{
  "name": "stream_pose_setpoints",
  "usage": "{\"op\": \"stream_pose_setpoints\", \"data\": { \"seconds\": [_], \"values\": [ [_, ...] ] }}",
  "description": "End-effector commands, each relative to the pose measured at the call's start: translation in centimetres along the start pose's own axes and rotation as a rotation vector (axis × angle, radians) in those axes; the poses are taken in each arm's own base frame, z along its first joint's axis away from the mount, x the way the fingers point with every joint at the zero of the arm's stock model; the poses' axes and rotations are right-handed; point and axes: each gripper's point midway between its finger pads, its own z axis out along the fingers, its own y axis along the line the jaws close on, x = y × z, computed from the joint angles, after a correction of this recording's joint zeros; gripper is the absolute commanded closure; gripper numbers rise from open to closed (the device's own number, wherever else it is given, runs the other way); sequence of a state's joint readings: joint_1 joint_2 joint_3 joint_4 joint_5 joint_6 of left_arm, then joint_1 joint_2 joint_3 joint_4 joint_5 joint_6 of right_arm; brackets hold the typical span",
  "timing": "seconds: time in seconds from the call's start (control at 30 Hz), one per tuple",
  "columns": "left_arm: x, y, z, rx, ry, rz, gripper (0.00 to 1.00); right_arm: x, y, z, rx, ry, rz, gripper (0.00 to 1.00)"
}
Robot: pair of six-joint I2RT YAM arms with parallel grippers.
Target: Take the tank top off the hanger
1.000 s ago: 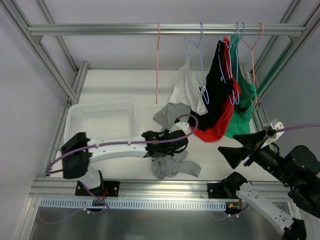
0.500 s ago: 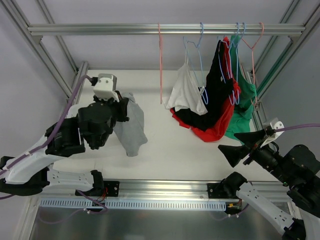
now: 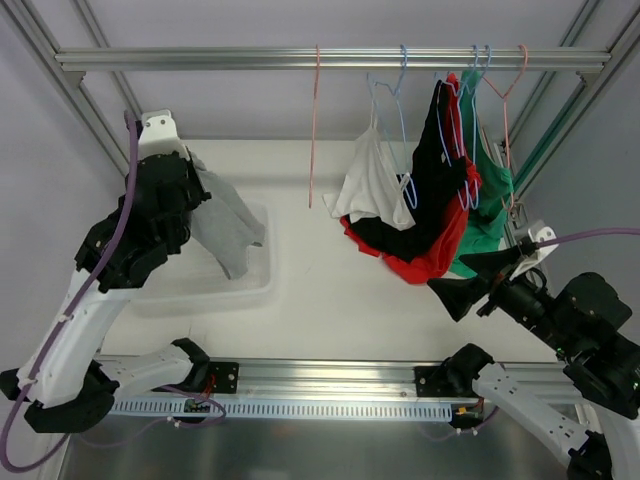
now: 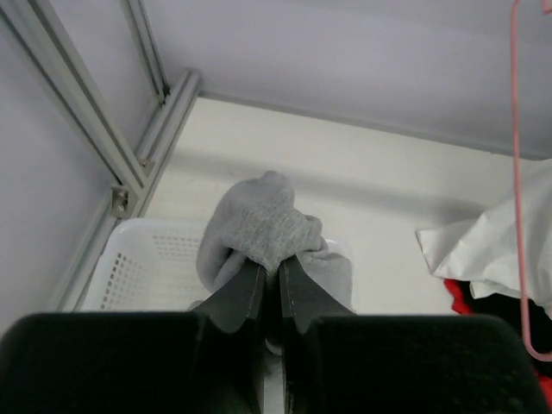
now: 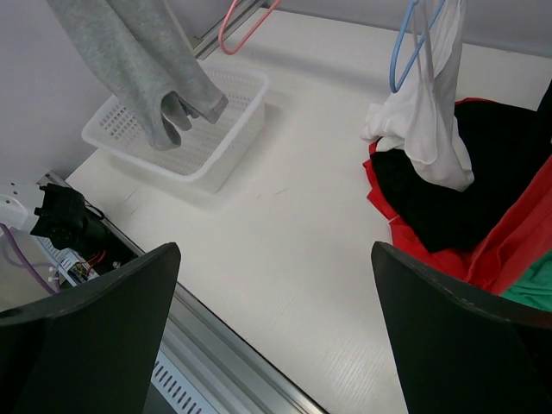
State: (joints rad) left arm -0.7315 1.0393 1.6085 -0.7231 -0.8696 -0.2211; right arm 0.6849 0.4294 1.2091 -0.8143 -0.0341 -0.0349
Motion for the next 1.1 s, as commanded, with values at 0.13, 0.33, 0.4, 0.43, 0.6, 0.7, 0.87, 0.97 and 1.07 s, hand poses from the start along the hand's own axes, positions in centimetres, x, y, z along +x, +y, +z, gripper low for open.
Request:
{"op": "stream_pose_setpoints", "data": {
  "seconds": [0.13, 0.33, 0.4, 0.43, 0.6, 0.7, 0.87, 0.97, 1.07],
  "values": [
    [9.8, 1.8, 6.0, -0.1, 0.268, -0.23, 1.0, -6.2, -0.9, 4.1, 0.118, -0.068, 0.018, 0.01],
    [14.4, 3.5, 5.9, -0.169, 0.357, -0.277, 0.01, -8.5, -4.5, 9.9, 0.343, 0.059, -0.09, 0.0],
    [14.0, 3.5, 5.0, -0.133, 0.346, -0.279, 0.02, -10.4, -5.5, 10.7, 0.398, 0.08, -0.114, 0.03],
    [13.8, 2.9, 4.5, -0.078, 0.353, -0.263, 0.01, -9.8, -7.1, 13.0, 0.44, 0.148, -0.121, 0.07],
    [12.3, 0.2, 1.1, 0.203, 0.343, -0.2, 0.01, -12.1, -8.6, 17.7, 0.413, 0.201, -0.14, 0.25],
    [13.0, -0.9, -0.7, 0.323, 0.356, -0.18, 0.01, -12.2, -10.1, 20.4, 0.428, 0.244, -0.153, 0.36],
    [14.0, -0.5, -2.3, 0.366, 0.341, -0.169, 0.01, -11.6, -11.9, 23.1, 0.475, 0.274, -0.143, 0.61],
    [14.3, -0.6, -2.6, 0.383, 0.34, -0.161, 0.01, -11.7, -11.8, 23.5, 0.47, 0.258, -0.127, 0.73],
    [15.0, -0.8, -2.5, 0.389, 0.36, -0.154, 0.01, -11.7, -11.6, 24.0, 0.461, 0.247, -0.106, 0.83]
  ]
}}
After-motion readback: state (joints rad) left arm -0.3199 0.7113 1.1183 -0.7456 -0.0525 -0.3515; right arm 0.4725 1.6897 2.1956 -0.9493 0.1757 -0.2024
